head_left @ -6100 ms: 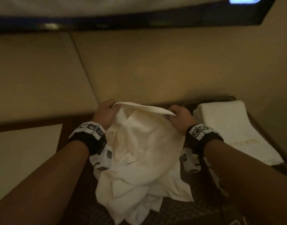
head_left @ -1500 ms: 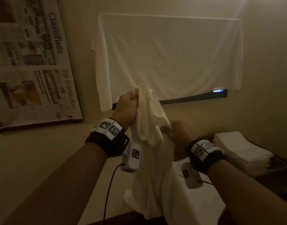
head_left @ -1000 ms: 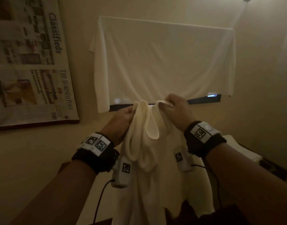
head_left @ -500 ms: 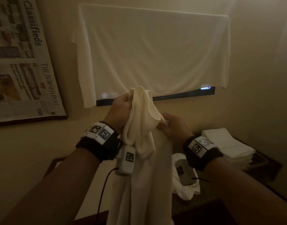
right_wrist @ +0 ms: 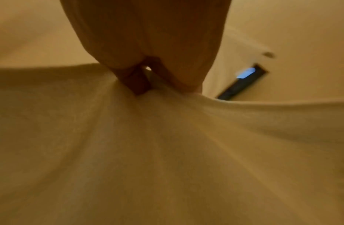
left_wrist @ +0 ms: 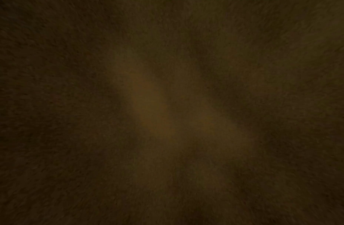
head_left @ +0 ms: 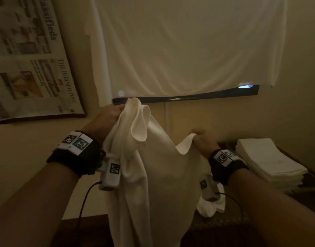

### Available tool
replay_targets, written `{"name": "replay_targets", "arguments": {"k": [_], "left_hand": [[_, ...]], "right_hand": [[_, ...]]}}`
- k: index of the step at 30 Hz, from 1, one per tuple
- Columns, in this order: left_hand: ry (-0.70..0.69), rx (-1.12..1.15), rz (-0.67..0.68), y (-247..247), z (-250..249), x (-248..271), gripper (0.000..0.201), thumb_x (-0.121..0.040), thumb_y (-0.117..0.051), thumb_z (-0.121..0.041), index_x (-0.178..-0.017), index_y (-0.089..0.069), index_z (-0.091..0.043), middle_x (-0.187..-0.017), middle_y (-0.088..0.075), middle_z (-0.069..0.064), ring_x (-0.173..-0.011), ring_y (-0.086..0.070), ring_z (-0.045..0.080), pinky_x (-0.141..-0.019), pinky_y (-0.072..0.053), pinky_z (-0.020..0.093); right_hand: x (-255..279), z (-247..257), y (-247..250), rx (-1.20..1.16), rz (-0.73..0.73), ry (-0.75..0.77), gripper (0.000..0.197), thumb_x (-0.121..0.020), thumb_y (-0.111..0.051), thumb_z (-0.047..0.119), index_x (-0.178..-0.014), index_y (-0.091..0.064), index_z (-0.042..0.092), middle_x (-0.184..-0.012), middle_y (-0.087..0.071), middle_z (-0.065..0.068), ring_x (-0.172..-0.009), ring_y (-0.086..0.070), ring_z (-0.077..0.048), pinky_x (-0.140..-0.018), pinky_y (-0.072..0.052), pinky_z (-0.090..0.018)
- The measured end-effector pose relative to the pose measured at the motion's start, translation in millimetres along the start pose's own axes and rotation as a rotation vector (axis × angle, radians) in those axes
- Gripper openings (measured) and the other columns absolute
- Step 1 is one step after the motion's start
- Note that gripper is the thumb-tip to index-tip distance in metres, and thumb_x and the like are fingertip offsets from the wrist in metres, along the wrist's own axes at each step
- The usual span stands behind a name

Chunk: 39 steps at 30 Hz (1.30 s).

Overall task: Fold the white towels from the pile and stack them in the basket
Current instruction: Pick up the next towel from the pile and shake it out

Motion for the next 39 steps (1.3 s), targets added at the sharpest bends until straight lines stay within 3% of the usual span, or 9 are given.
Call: {"name": "replay_targets", "arguments": {"k": [3,6,10,14,17,22,30,33,39], "left_hand": [[0.042,-0.011,0.013,-11,16,14,0.021,-0.094,-0.057,-0.031,-0.099,-0.074,-0.021,-0.094,-0.071,0.006,-0.083,-0.065,0.023,-0.077,-0.052,0.04],[0.077,0.04,-0.038,-26,28,19,0.02,-0.098,-0.055,-0.024,-0.103,-0.074,-0.021,-0.102,-0.073,0.009,-0.088,-0.067,0.027,-0.08,-0.055,0.041],[0.049,0.096,-0.133,-44,30,19,0.019,-0.098,-0.054,-0.021,-0.104,-0.073,-0.023,-0.095,-0.074,0.0,-0.085,-0.068,0.016,-0.079,-0.053,0.036],[0.022,0.051,-0.255,-33,27,20,0.026,-0.099,-0.054,-0.02,-0.093,-0.076,-0.032,-0.093,-0.074,-0.002,-0.09,-0.067,0.02,-0.087,-0.054,0.042],[0.029,0.075,-0.326,-22,25,22,0.025,-0.1,-0.051,-0.015,-0.097,-0.073,-0.027,-0.088,-0.073,-0.002,-0.087,-0.067,0.018,-0.082,-0.054,0.037],[0.043,0.163,-0.365,-7,22,23,0.022,-0.101,-0.049,-0.018,-0.105,-0.07,-0.02,-0.09,-0.071,-0.001,-0.082,-0.067,0.014,-0.075,-0.055,0.029],[0.014,0.087,-0.366,45,31,31,0.023,-0.101,-0.05,-0.017,-0.1,-0.072,-0.024,-0.09,-0.073,-0.005,-0.077,-0.068,0.007,-0.068,-0.054,0.023],[0.005,0.075,-0.334,63,36,37,0.021,-0.1,-0.052,-0.017,-0.103,-0.072,-0.023,-0.087,-0.073,-0.006,-0.075,-0.069,0.007,-0.064,-0.054,0.022],[0.01,-0.009,-0.057,117,24,57,0.016,-0.089,-0.065,-0.035,-0.1,-0.074,-0.027,-0.094,-0.073,0.001,-0.082,-0.069,0.02,-0.071,-0.055,0.035]], "right_hand": [[2,50,-11,0.02,0.14,0.235,0.023,-0.087,-0.053,0.002,-0.078,-0.068,0.018,-0.073,-0.062,0.004,-0.066,-0.057,-0.005,-0.061,-0.046,-0.022],[5,91,-18,0.02,0.219,0.468,0.017,-0.089,-0.058,0.006,-0.092,-0.072,0.016,-0.082,-0.065,0.013,-0.071,-0.058,0.009,-0.062,-0.043,-0.006],[3,114,-26,0.017,0.207,0.639,0.011,-0.088,-0.066,0.014,-0.094,-0.073,0.019,-0.087,-0.07,0.009,-0.08,-0.063,0.0,-0.068,-0.049,-0.01],[4,105,-26,0.021,0.207,0.581,0.014,-0.089,-0.067,0.028,-0.083,-0.07,0.017,-0.076,-0.068,0.001,-0.069,-0.062,-0.011,-0.063,-0.051,-0.026],[9,87,-34,0.109,0.294,0.493,0.022,-0.092,-0.062,0.031,-0.078,-0.065,0.015,-0.074,-0.066,-0.006,-0.069,-0.061,-0.019,-0.064,-0.052,-0.036],[9,49,-44,0.274,0.307,0.415,0.021,-0.096,-0.053,0.026,-0.082,-0.068,0.017,-0.078,-0.067,-0.001,-0.074,-0.062,-0.017,-0.068,-0.051,-0.034],[6,-25,-42,0.253,0.225,0.065,0.019,-0.096,-0.057,0.017,-0.084,-0.069,0.008,-0.076,-0.068,-0.01,-0.066,-0.063,-0.019,-0.051,-0.044,-0.02],[7,-16,-50,0.224,0.136,0.08,0.022,-0.096,-0.055,0.017,-0.078,-0.066,0.014,-0.077,-0.066,-0.012,-0.072,-0.062,-0.027,-0.057,-0.042,-0.025],[8,90,-68,0.011,-0.105,0.28,0.016,-0.095,-0.055,0.012,-0.098,-0.071,0.008,-0.091,-0.069,-0.011,-0.086,-0.064,-0.025,-0.076,-0.053,-0.041]]}}
Point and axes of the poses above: each hand's wrist, its own x-axis away from the middle knuckle, its own y-axis out of the back of the hand, z = x × y, the point moved 1 cm from there along -x, towards the middle knuckle
